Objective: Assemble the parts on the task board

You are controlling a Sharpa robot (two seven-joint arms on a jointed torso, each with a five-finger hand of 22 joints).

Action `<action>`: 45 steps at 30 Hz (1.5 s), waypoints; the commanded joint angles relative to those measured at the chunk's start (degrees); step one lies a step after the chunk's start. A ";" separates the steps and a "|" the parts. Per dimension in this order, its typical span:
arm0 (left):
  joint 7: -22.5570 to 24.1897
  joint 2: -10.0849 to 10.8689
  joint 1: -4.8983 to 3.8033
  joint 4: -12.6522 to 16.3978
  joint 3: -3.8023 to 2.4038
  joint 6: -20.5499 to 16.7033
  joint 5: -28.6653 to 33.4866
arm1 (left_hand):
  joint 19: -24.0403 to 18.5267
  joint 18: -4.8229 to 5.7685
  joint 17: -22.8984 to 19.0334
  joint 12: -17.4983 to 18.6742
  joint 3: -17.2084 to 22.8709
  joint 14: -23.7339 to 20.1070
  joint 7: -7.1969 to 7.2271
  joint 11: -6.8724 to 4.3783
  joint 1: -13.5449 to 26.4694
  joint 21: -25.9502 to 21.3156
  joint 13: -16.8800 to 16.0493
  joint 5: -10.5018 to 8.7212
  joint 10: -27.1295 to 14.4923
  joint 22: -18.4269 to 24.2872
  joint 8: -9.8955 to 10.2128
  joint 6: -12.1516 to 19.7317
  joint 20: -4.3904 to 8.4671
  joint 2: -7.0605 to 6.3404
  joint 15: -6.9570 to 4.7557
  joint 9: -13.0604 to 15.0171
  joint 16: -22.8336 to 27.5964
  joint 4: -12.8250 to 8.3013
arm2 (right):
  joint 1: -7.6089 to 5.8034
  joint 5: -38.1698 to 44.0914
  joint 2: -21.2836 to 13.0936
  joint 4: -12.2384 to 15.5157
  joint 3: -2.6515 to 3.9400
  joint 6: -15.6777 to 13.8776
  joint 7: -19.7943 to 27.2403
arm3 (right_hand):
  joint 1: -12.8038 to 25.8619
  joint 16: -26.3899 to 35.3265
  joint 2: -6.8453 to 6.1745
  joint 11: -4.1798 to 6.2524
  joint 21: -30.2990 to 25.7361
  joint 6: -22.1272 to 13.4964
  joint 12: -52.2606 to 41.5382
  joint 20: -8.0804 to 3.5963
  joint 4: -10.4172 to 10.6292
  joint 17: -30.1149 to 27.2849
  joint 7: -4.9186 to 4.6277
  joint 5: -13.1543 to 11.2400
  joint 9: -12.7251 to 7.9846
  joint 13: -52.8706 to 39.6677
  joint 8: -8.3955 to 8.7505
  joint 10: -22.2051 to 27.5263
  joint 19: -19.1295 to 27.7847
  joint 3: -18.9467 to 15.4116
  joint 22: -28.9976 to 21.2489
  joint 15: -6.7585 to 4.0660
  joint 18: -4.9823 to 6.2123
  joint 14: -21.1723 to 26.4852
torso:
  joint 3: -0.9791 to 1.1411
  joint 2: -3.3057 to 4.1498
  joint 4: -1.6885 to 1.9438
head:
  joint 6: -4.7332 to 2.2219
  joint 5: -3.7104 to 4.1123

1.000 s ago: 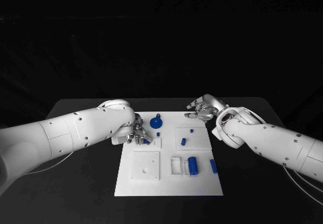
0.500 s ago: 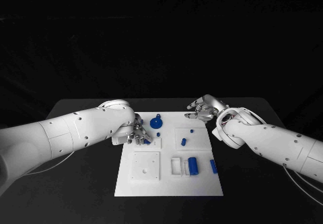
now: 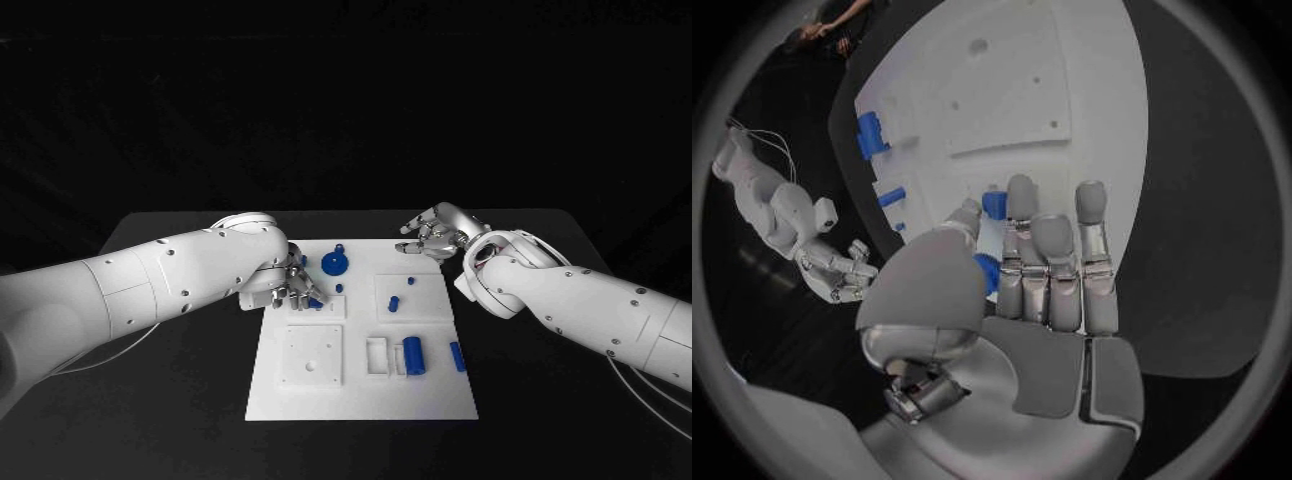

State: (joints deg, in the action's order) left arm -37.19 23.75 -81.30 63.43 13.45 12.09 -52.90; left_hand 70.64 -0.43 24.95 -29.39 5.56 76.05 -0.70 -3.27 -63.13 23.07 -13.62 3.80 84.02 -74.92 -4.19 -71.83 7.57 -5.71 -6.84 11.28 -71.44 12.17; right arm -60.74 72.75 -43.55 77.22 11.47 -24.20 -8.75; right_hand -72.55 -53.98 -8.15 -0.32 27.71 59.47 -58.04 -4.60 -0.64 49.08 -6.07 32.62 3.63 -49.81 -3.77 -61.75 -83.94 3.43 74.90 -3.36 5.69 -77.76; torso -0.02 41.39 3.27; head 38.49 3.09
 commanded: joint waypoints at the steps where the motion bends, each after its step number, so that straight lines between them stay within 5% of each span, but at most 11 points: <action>1: -1.24 -0.08 0.48 -0.11 0.30 1.87 0.33 | 0.21 0.15 -0.06 0.34 0.03 0.04 -1.46 0.37 -0.07 -0.20 0.04 -0.20 2.58 -1.10 0.21 2.86 -0.09 -0.61 0.40 -3.68 0.39 0.42 | 0.04 0.17 -0.02 0.14 0.03 0.33 0.30 | 0.48 0.29 0.04 -0.10 -0.04 -0.09 0.14 0.01 0.48 -0.05 -0.15 0.27 -0.06 0.07 0.22 0.11 -2.39 0.00 3.09 -0.16 0.78 -0.16 | -0.01 0.00 -0.01 | 0.01 0.00; 4: -1.45 -0.06 0.48 -0.20 0.30 1.65 0.35 | 0.21 0.10 -0.13 0.54 -0.01 0.01 -1.74 0.49 -0.34 -0.32 0.05 -0.18 2.57 -1.09 0.25 3.76 -0.17 -0.42 0.48 -4.40 0.50 0.26 | 0.05 0.17 -0.02 0.13 0.03 0.33 0.30 | 0.48 0.29 0.04 -0.10 -0.04 -0.09 0.14 0.01 0.48 -0.05 -0.15 0.27 -0.06 0.07 0.22 0.11 -2.39 0.00 3.09 -0.16 0.78 -0.16 | -0.03 0.02 -0.03 | 0.03 0.02; 11: -1.89 0.06 0.50 -0.31 0.30 1.14 0.50 | 0.38 -0.06 -0.26 0.81 -1.96 0.05 -2.10 0.52 -1.08 -0.59 -0.20 1.67 2.55 -1.10 0.17 4.71 -0.29 3.37 0.59 -5.89 0.59 -4.60 | 0.08 0.17 -0.03 0.14 0.03 0.33 0.29 | 0.48 0.29 0.04 -0.10 -0.04 -0.09 0.14 0.01 0.48 -0.05 -0.15 0.27 -0.06 0.07 0.22 0.11 -2.39 0.00 3.09 -0.16 0.78 -0.16 | -0.02 0.01 0.01 | 0.08 0.02; 18: -2.18 0.00 0.55 -0.68 0.30 0.37 0.89 | 0.46 -0.07 -0.30 0.96 -3.33 0.09 -2.13 0.47 -2.23 -0.62 -0.27 3.84 2.55 -1.12 0.20 4.79 -0.28 5.79 0.59 -6.27 0.60 -7.35 | 0.11 0.17 -0.07 0.20 0.03 0.30 0.26 | 0.48 0.29 0.04 -0.10 -0.04 -0.09 0.14 0.01 0.48 -0.05 -0.15 0.27 -0.06 0.07 0.22 0.11 -2.39 0.00 3.09 -0.16 0.78 -0.16 | -0.03 0.00 0.02 | 0.09 0.01; 27: -2.36 -0.65 1.10 -1.56 0.30 -0.73 1.09 | 0.59 -0.07 -0.28 0.84 -4.74 0.20 -1.99 0.37 -1.92 -0.56 -0.39 3.76 2.58 -1.14 0.10 4.40 -0.23 6.54 0.53 -6.36 0.49 -7.87 | 0.15 0.17 -0.09 0.27 0.03 0.30 0.23 | 0.48 0.29 0.04 -0.10 -0.04 -0.09 0.14 0.01 0.48 -0.05 -0.15 0.27 -0.06 0.07 0.22 0.11 -2.39 0.00 3.09 -0.16 0.78 -0.16 | -0.05 0.02 -0.06 | 0.07 -0.06; 37: -2.73 -0.95 1.46 -2.51 0.30 0.96 -0.13 | 0.58 -0.03 -0.21 0.75 -2.12 0.15 -1.75 0.29 -0.70 -0.57 -0.29 0.64 2.58 -1.11 0.07 3.71 -0.20 2.67 0.50 -5.52 0.44 -3.48 | 0.27 0.17 -0.21 0.41 0.03 0.37 0.23 | 0.50 0.29 0.08 -0.09 0.08 -0.13 0.10 0.03 0.55 -0.06 -0.15 0.39 -0.06 0.07 0.21 0.00 -2.41 0.05 3.11 -0.16 0.79 -0.20 | -0.01 0.01 -0.02 | 0.15 0.08; 42: -2.71 -1.12 1.51 -2.69 0.30 1.01 -0.87 | 0.46 0.30 -0.20 1.37 -0.55 0.05 -1.79 0.30 0.70 -0.78 0.23 -1.03 2.64 -1.06 0.18 4.28 0.12 -3.65 0.36 -5.58 0.83 2.53 | 0.34 0.17 -0.20 0.54 0.03 0.45 0.20 | 0.50 0.29 0.08 -0.09 0.08 -0.13 0.10 0.03 0.55 -0.06 -0.15 0.39 -0.06 0.07 0.21 0.00 -2.41 0.05 3.11 -0.16 0.79 -0.20 | -0.01 -0.01 -0.02 | 0.08 0.07; 45: -2.67 -1.21 1.54 -2.64 0.30 0.69 -1.06 | 0.49 0.32 -0.19 1.38 -4.48 0.06 -1.84 0.33 1.24 -0.84 0.35 -1.03 2.60 -1.06 0.20 4.55 0.12 -3.96 0.38 -5.71 1.01 4.23 | 0.38 0.17 -0.19 0.57 0.03 0.49 0.20 | 0.50 0.29 0.08 -0.09 0.08 -0.13 0.10 0.03 0.55 -0.06 -0.15 0.39 -0.06 0.07 0.21 0.00 -2.41 0.05 3.11 -0.16 0.79 -0.20 | -0.04 0.01 -0.03 | 0.08 0.06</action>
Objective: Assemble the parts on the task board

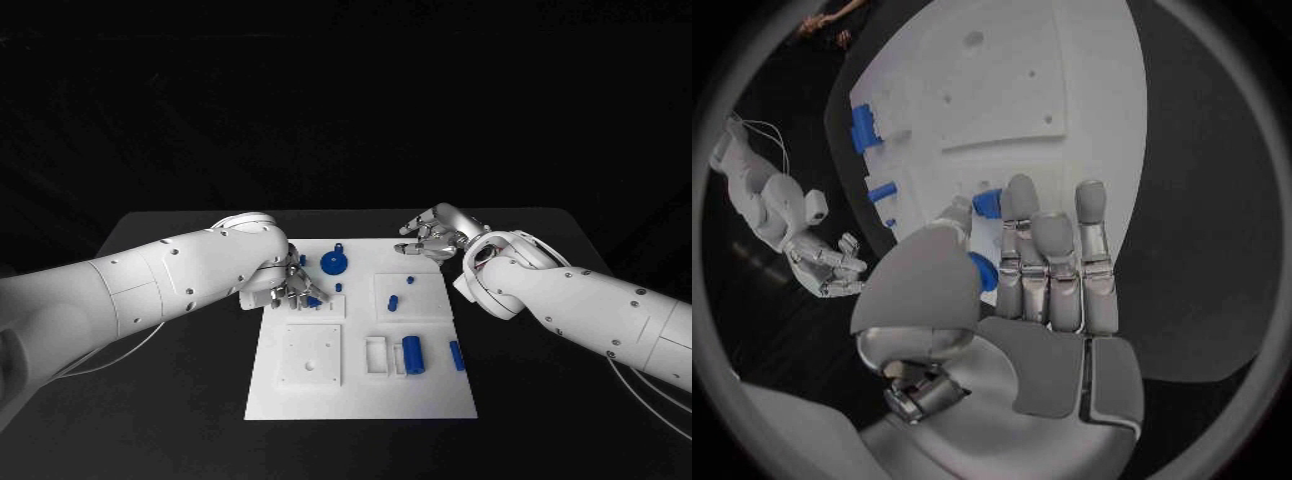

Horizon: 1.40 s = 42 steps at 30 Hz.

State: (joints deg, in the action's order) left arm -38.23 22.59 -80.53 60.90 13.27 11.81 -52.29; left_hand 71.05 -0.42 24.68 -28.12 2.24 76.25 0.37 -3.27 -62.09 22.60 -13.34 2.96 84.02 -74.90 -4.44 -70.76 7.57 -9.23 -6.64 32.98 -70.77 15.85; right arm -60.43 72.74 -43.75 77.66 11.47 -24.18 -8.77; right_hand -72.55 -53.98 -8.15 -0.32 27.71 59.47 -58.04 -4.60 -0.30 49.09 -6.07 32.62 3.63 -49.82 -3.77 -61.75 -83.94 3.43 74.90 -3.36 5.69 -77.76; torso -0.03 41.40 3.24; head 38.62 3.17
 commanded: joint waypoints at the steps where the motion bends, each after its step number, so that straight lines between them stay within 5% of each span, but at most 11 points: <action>1: -1.60 -0.08 0.78 -0.09 0.47 0.91 -1.73 | 0.11 0.31 0.08 0.14 -1.38 -0.13 -2.94 0.34 0.20 -0.39 0.10 -0.19 2.60 -1.07 0.49 3.63 0.12 -0.39 0.19 -27.45 0.39 0.58 | 0.08 0.18 0.00 0.14 0.03 0.49 0.22 | 0.50 0.29 0.08 -0.09 0.08 -0.13 0.10 0.03 0.21 -0.06 -0.16 0.39 -0.06 0.08 0.21 0.00 -2.41 0.05 3.11 -0.15 0.79 -0.20 | -0.04 0.00 -0.01 | -0.06 -0.02; 6: -1.37 -0.18 0.81 0.07 0.47 0.47 -1.67 | 0.12 0.29 0.00 0.43 -1.51 -0.13 -3.12 0.41 -0.70 -0.57 0.31 -0.19 2.57 -1.05 0.45 4.22 0.07 0.26 0.26 -27.67 0.75 0.31 | 0.15 0.18 0.00 0.16 0.03 0.55 0.22 | 0.50 0.29 0.08 -0.09 0.08 -0.13 0.10 0.03 0.21 -0.06 -0.16 0.39 -0.06 0.08 0.21 0.00 -2.41 0.05 3.11 -0.15 0.79 -0.20 | -0.01 -0.01 0.01 | -0.11 -0.05; 9: -1.25 -0.24 0.81 0.14 0.47 0.36 -1.34 | 0.17 0.24 -0.02 0.46 -1.09 -0.07 -3.15 0.45 -1.80 -0.62 0.31 -0.14 2.56 -1.06 0.39 4.24 0.00 1.89 0.30 -27.68 0.81 -0.71 | 0.18 0.18 0.00 0.17 0.03 0.58 0.22 | 0.50 0.29 0.08 -0.09 0.08 -0.13 0.10 0.03 0.21 -0.06 -0.16 0.39 -0.06 0.08 0.21 0.00 -2.41 0.05 3.11 -0.15 0.79 -0.20 | -0.01 0.00 0.05 | -0.11 -0.04; 15: -1.20 -0.28 0.82 0.19 0.47 0.50 -0.60 | 0.28 -0.09 -0.32 0.61 -3.83 -0.04 -3.30 0.54 -2.97 -0.94 -0.09 1.26 2.51 -1.11 0.32 4.23 -0.35 8.31 0.47 -27.27 0.84 -8.90 | 0.21 0.18 0.02 0.16 0.03 0.65 0.21 | 0.54 0.29 0.20 -0.08 0.13 -0.09 0.15 0.02 0.25 -0.07 -0.15 0.44 -0.06 0.15 0.21 0.01 -2.40 0.13 3.12 -0.16 0.79 -0.22 | -0.01 -0.01 0.06 | -0.17 -0.07; 25: -1.22 -0.35 0.82 -0.06 0.47 0.73 0.22 | 0.33 0.04 -0.44 0.71 -4.96 -0.03 -2.90 0.28 -7.59 -0.95 -0.35 8.10 2.53 -1.15 0.41 3.35 -0.18 14.53 0.28 -27.44 0.61 -14.98 | 0.24 0.15 0.01 0.21 0.03 0.73 0.18 | 0.54 0.29 0.20 -0.08 0.13 -0.09 0.15 0.02 0.25 -0.07 -0.15 0.44 -0.06 0.15 0.21 0.01 -2.40 0.13 3.12 -0.16 0.79 -0.22 | -0.03 -0.01 0.03 | -0.22 -0.23; 42: -1.41 1.61 0.81 0.74 0.47 1.50 0.40 | 0.23 0.20 -0.17 -0.04 -5.84 0.00 -2.28 0.15 -8.48 -0.57 -0.49 8.18 2.60 -1.16 0.27 1.61 0.02 15.44 0.05 -27.10 0.17 -17.45 | 0.47 0.14 -0.11 0.36 0.02 0.73 0.22 | 0.54 0.29 0.20 -0.08 0.13 -0.09 0.15 0.02 0.25 -0.07 -0.15 0.44 -0.06 0.15 0.21 0.01 -2.40 0.13 3.12 -0.16 0.79 -0.22 | -0.08 -0.05 0.10 | -0.39 -0.48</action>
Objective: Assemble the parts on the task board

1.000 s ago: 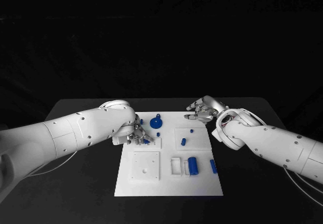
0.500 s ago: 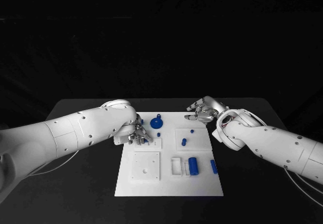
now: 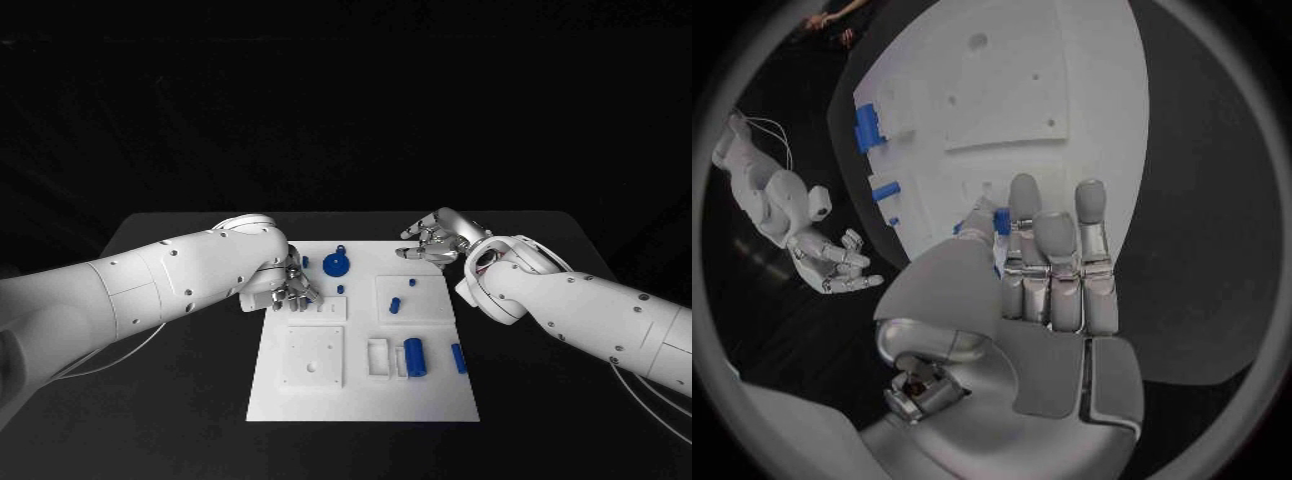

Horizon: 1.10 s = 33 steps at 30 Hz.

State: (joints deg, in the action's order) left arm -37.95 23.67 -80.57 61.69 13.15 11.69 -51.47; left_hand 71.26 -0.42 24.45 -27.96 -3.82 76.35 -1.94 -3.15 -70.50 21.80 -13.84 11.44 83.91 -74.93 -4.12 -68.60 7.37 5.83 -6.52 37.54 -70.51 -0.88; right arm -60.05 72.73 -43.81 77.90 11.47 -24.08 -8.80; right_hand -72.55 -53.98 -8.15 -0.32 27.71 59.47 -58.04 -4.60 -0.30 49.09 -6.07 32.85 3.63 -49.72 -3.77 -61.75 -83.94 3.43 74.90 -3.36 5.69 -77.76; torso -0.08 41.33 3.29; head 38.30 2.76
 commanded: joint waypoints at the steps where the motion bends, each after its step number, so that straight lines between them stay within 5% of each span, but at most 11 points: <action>1: -1.71 0.70 0.84 0.00 0.60 1.78 -0.28 | 0.00 0.21 0.06 -0.21 0.23 -0.11 0.05 0.05 -0.14 0.22 0.00 -0.30 2.71 -1.14 -0.06 -0.58 0.22 0.39 -0.08 -31.65 -0.08 -0.78 | 0.11 0.14 -0.06 0.13 0.02 0.63 0.25 | 0.54 0.29 0.20 -0.08 0.13 -0.09 0.15 0.02 0.26 -0.07 -0.15 0.21 -0.06 0.05 0.21 0.01 -2.40 0.14 3.12 -0.16 0.79 -0.22 | -0.06 0.01 0.06 | -0.10 -0.08; 16: -1.62 3.74 0.55 2.26 0.58 5.37 3.12 | -0.45 0.24 0.29 -0.80 -0.48 -0.36 0.10 0.22 0.39 0.37 0.07 -1.15 2.70 -1.15 0.07 -1.16 0.06 0.10 0.06 -31.52 -0.35 -0.97 | 0.45 0.09 -0.13 0.08 0.02 0.67 0.30 | 0.71 0.30 0.16 -0.07 0.11 -0.04 0.15 0.01 0.37 -0.08 -0.15 0.27 -0.06 0.07 0.22 0.02 -2.39 0.47 3.11 -0.17 0.79 -0.22 | -0.03 -0.01 0.00 | -0.32 -0.73; 20: -1.50 4.80 0.15 3.41 0.56 5.30 3.33 | -0.62 0.25 0.19 -0.40 -1.83 -0.63 -0.13 0.36 1.87 0.26 0.26 -2.28 2.66 -1.10 0.09 -0.94 0.04 -1.60 0.09 -31.60 -0.13 0.42 | 0.55 0.08 -0.13 0.05 0.02 0.66 0.32 | 0.71 0.30 0.16 -0.07 0.11 -0.04 0.15 0.01 0.37 -0.08 -0.15 0.27 -0.06 0.07 0.22 0.02 -2.39 0.47 3.11 -0.17 0.79 -0.22 | -0.02 0.00 0.04 | -0.52 -0.74; 22: -1.47 5.37 -0.10 3.98 0.54 5.14 3.38 | -0.62 0.29 0.14 -0.30 -2.59 -0.68 -0.30 0.47 3.19 0.21 0.29 -6.08 2.65 -1.09 0.08 -0.80 0.07 -2.90 0.12 -31.61 -0.04 1.62 | 0.59 0.08 -0.13 0.03 0.02 0.64 0.34 | 0.71 0.30 0.16 -0.07 0.11 -0.04 0.15 0.01 0.37 -0.08 -0.15 0.27 -0.06 0.07 0.22 0.02 -2.39 0.47 3.11 -0.17 0.79 -0.22 | -0.02 0.00 0.05 | -0.58 -0.75; 25: -1.44 6.35 -0.63 4.82 0.49 4.24 3.42 | -0.61 0.32 -0.06 -0.01 0.24 -0.75 -0.28 0.53 4.73 -0.07 0.36 -8.47 2.67 -1.07 -0.03 -0.58 0.08 -7.58 0.12 -31.35 0.19 6.40 | 0.66 0.07 -0.15 0.00 0.02 0.59 0.36 | 0.71 0.30 0.16 -0.07 0.11 -0.04 0.15 0.01 0.37 -0.08 -0.15 0.27 -0.06 0.07 0.22 0.02 -2.39 0.47 3.11 -0.17 0.79 -0.22 | 0.01 0.00 0.02 | -0.76 -0.81; 30: -1.14 7.99 -1.57 5.61 0.31 0.54 3.44 | -0.48 0.40 -0.24 0.28 3.71 -0.69 -0.49 0.61 5.12 -0.26 0.60 -8.63 2.66 -1.03 0.08 0.04 0.18 -11.15 0.11 -31.44 0.57 11.99 | 0.74 0.05 -0.21 -0.02 0.02 0.45 0.41 | 0.71 0.30 0.16 -0.07 0.11 -0.04 0.15 0.01 0.37 -0.08 -0.15 0.27 -0.06 0.07 0.22 0.02 -2.39 0.47 3.11 -0.17 0.79 -0.22 | 0.02 0.02 0.02 | -1.08 -0.89; 33: -0.80 8.78 -1.98 5.84 0.17 -2.07 3.74 | -0.53 0.35 -0.60 1.14 4.15 -0.77 -0.72 0.77 5.20 -0.58 1.00 -8.64 2.62 -0.90 0.19 0.97 0.10 -11.54 0.22 -31.71 1.29 13.57 | 0.77 0.05 -0.27 -0.01 0.02 0.32 0.43 | 0.71 0.30 0.16 -0.07 0.11 -0.04 0.15 0.01 0.37 -0.08 -0.15 0.27 -0.06 0.07 0.22 0.02 -2.39 0.47 3.11 -0.17 0.79 -0.22 | 0.04 0.03 0.02 | -1.12 -0.89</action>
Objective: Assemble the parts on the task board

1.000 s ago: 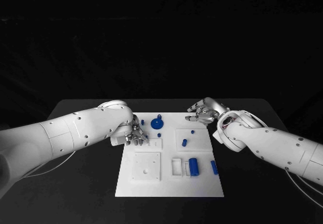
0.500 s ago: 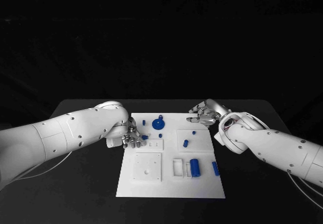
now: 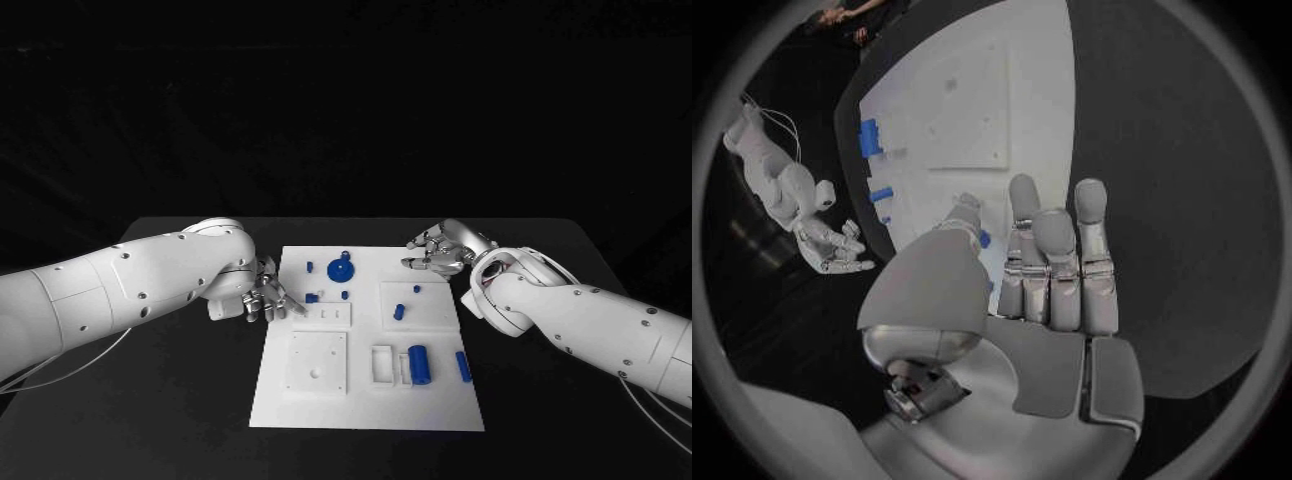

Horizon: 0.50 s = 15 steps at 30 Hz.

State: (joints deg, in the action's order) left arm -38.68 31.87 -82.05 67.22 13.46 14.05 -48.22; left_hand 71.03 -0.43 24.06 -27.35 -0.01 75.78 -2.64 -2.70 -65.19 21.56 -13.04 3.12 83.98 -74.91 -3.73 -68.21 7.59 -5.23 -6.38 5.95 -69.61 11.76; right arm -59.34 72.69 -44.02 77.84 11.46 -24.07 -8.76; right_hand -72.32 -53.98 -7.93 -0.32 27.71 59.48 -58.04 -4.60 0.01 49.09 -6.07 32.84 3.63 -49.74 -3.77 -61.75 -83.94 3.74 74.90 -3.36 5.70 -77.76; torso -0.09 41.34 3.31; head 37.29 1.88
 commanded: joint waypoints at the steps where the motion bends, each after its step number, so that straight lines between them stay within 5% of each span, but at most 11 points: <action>1: 0.17 1.04 -0.69 0.41 -0.29 -6.15 0.89 | -0.26 0.31 -0.40 0.91 0.50 -0.15 -0.20 0.37 -0.28 -0.56 0.39 -0.30 2.58 -0.85 -0.19 1.23 -0.19 -0.59 0.18 -0.30 0.78 1.56 | 0.09 0.10 -0.11 0.05 0.02 0.23 0.40 | 0.48 0.30 -0.06 -0.07 0.11 -0.04 0.15 0.01 0.05 -0.08 -0.14 0.28 -0.06 0.08 0.22 0.02 -2.39 0.15 3.11 -0.17 0.78 -0.22 | 0.05 0.04 0.00 | -0.14 0.00; 7: 1.31 1.95 -1.00 0.59 -0.64 -10.82 1.76 | 0.31 0.10 -0.71 1.24 0.01 0.42 -0.45 0.47 -1.70 -1.54 0.60 -0.25 2.61 -0.81 -0.39 2.07 -0.39 0.94 0.30 -0.69 1.61 1.21 | 0.12 0.09 -0.20 0.04 0.03 0.08 0.42 | 0.48 0.32 -0.10 -0.08 0.00 -0.16 0.21 0.03 0.07 -0.11 -0.17 0.30 -0.06 0.17 0.21 0.07 -2.39 0.22 3.07 -0.16 0.80 -0.23 | 0.01 0.07 0.00 | -0.15 -0.07; 15: 3.70 2.08 -1.10 1.08 -0.78 -16.93 1.56 | 0.46 0.02 -1.08 2.25 -0.22 0.35 -0.49 0.49 -2.68 -2.49 1.06 -0.20 2.56 -0.71 -0.42 2.06 -0.52 0.67 0.40 -0.67 2.50 0.21 | 0.18 0.09 -0.20 0.02 0.03 0.02 0.44 | 0.48 0.32 -0.10 -0.08 0.00 -0.16 0.21 0.03 0.07 -0.11 -0.17 0.30 -0.06 0.17 0.21 0.07 -2.39 0.22 3.07 -0.16 0.80 -0.23 | 0.04 0.07 -0.03 | -0.16 -0.15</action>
State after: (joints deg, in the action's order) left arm -37.28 34.08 -82.92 68.08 12.73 2.11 -47.12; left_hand 71.26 -0.42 23.03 -25.24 -0.10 75.94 -3.06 -2.64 -67.41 19.35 -12.04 3.13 84.04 -74.91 -3.95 -66.42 7.36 -4.38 -6.11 5.31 -67.22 12.32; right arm -59.21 72.67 -44.20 77.82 11.46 -24.14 -8.73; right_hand -72.32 -53.98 -7.93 -0.32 27.71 59.48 -58.04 -4.60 0.01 49.03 -6.07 32.84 3.63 -49.60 -3.77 -61.75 -83.94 3.74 74.90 -3.36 5.70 -77.76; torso -0.08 41.41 3.27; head 37.11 1.76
